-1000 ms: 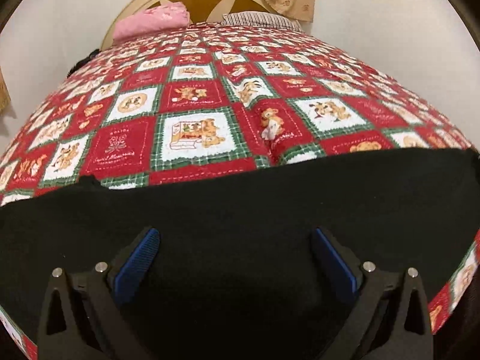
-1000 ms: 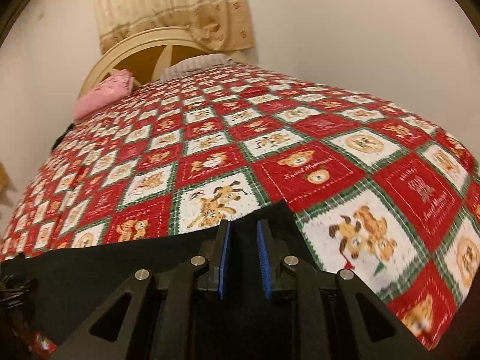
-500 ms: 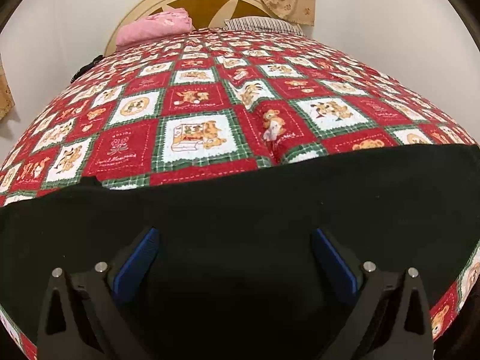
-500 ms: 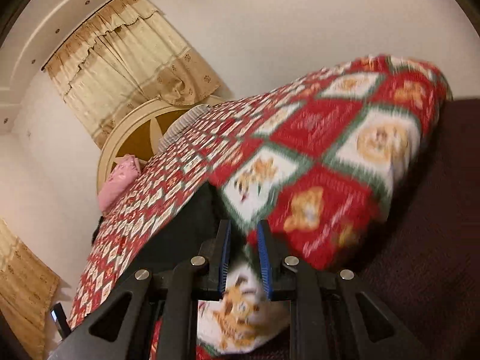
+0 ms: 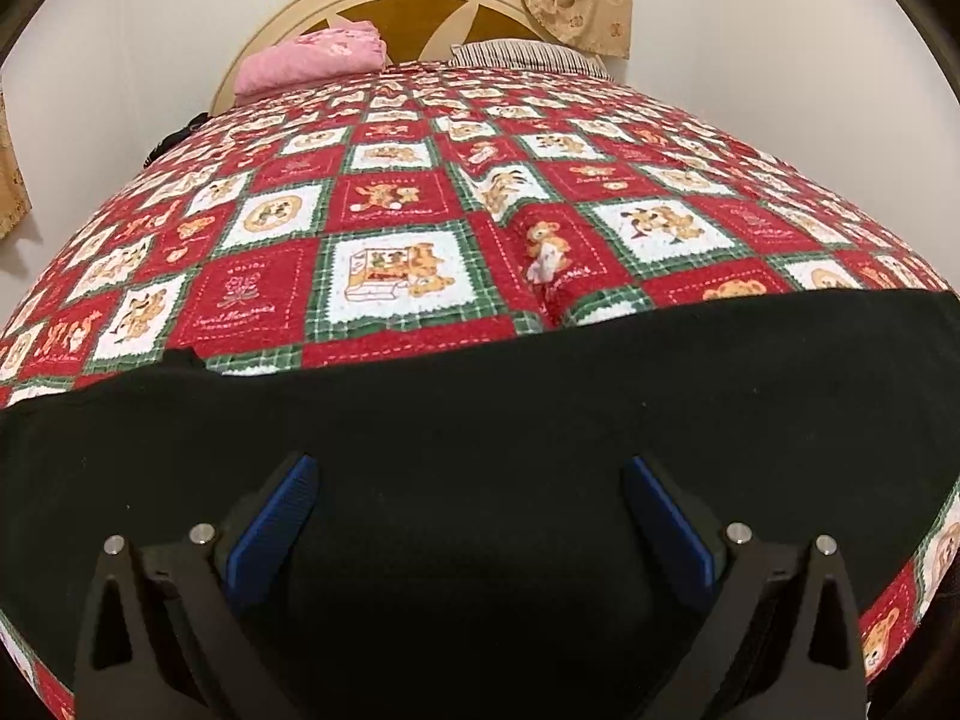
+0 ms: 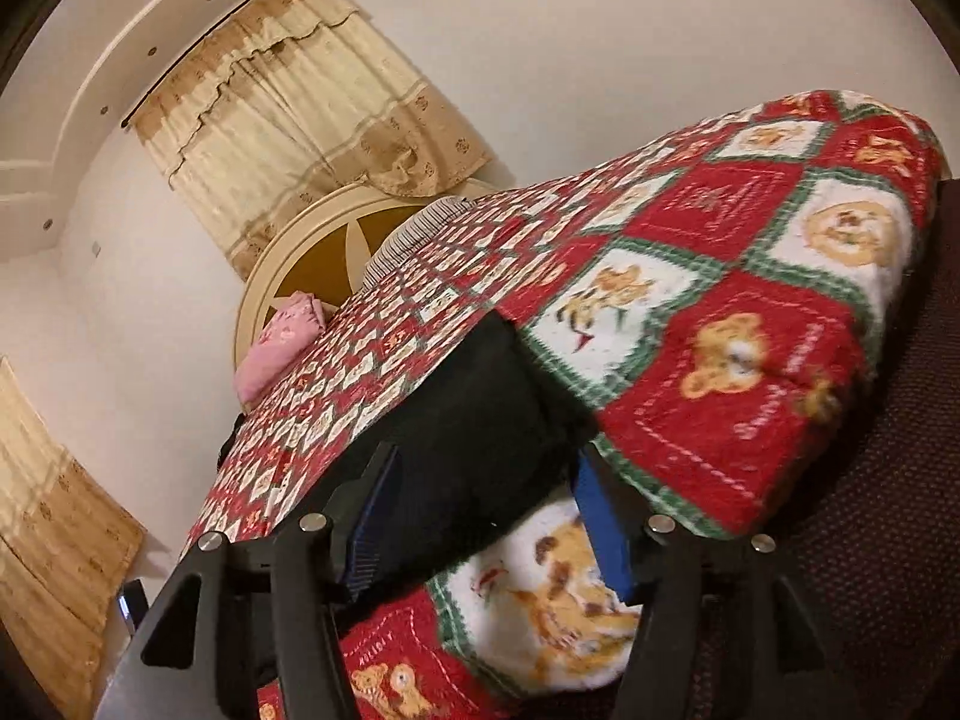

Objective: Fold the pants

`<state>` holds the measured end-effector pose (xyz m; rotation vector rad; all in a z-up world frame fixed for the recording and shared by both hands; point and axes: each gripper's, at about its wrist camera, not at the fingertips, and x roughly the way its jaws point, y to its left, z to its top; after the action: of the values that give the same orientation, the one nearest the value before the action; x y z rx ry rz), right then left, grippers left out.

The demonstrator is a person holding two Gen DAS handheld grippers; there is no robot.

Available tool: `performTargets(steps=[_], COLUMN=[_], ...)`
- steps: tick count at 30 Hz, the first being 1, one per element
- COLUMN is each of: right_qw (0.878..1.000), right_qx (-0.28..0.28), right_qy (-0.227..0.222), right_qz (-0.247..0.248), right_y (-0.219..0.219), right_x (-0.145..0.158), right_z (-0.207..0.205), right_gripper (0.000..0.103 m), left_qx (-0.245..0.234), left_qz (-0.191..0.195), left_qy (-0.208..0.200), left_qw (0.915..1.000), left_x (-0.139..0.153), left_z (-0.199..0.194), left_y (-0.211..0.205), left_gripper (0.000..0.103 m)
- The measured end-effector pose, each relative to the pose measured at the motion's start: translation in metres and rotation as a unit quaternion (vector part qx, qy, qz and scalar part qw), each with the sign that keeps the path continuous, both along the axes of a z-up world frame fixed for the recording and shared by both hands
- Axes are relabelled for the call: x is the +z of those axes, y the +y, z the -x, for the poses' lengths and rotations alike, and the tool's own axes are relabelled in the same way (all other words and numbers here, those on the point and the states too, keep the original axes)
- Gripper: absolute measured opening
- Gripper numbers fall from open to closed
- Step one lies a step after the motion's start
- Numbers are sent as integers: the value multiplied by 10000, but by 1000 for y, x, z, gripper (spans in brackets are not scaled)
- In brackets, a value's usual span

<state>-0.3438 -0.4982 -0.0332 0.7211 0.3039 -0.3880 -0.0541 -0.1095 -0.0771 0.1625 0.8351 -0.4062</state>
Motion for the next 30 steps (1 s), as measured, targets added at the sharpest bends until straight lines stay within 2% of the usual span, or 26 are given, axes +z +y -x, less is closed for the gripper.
performTargets(steps=[3, 7, 10, 12, 13, 14, 19, 22, 26, 28, 30], right_qw=[9987, 9982, 9977, 9977, 9981, 9984, 9998, 9998, 9988, 9989, 9999], right_qx=[-150, -444, -274, -114, 6, 33, -201, -154, -109, -80, -66], right_qy=[258, 186, 325, 352, 379, 425, 34, -53, -274, -282, -74], right_qz=[414, 370, 535, 563, 479, 361, -14, -60, -381, -367, -44], right_y=[5, 5, 14, 17, 18, 15, 4, 2, -7, -6, 1], right_x=[2, 1, 3, 4, 2, -2, -10, -9, -12, -12, -10], right_z=[-16, -18, -22, -23, -25, -28, -19, -24, -28, -28, -33], right_gripper=[60, 60, 60, 40, 22, 16, 13, 15, 15, 15, 15], left_qx=[-5, 2, 2, 4, 3, 2, 2, 2, 1, 2, 1], left_qz=[26, -4, -8, -5, -16, -16, -5, -9, -12, -21, -14], left_qy=[-3, -16, -19, -20, -26, -28, -38, -39, -43, -46, -42], left_qw=[10000, 10000, 10000, 10000, 10000, 10000, 10000, 10000, 10000, 10000, 10000], left_x=[0, 0, 0, 0, 0, 0, 1, 1, 1, 1, 1], left_z=[0, 1, 1, 1, 1, 1, 2, 2, 2, 2, 2], left_y=[1, 0, 1, 0, 0, 0, -1, -1, -1, -1, 0], left_gripper=[103, 103, 103, 103, 103, 103, 103, 103, 103, 103, 103])
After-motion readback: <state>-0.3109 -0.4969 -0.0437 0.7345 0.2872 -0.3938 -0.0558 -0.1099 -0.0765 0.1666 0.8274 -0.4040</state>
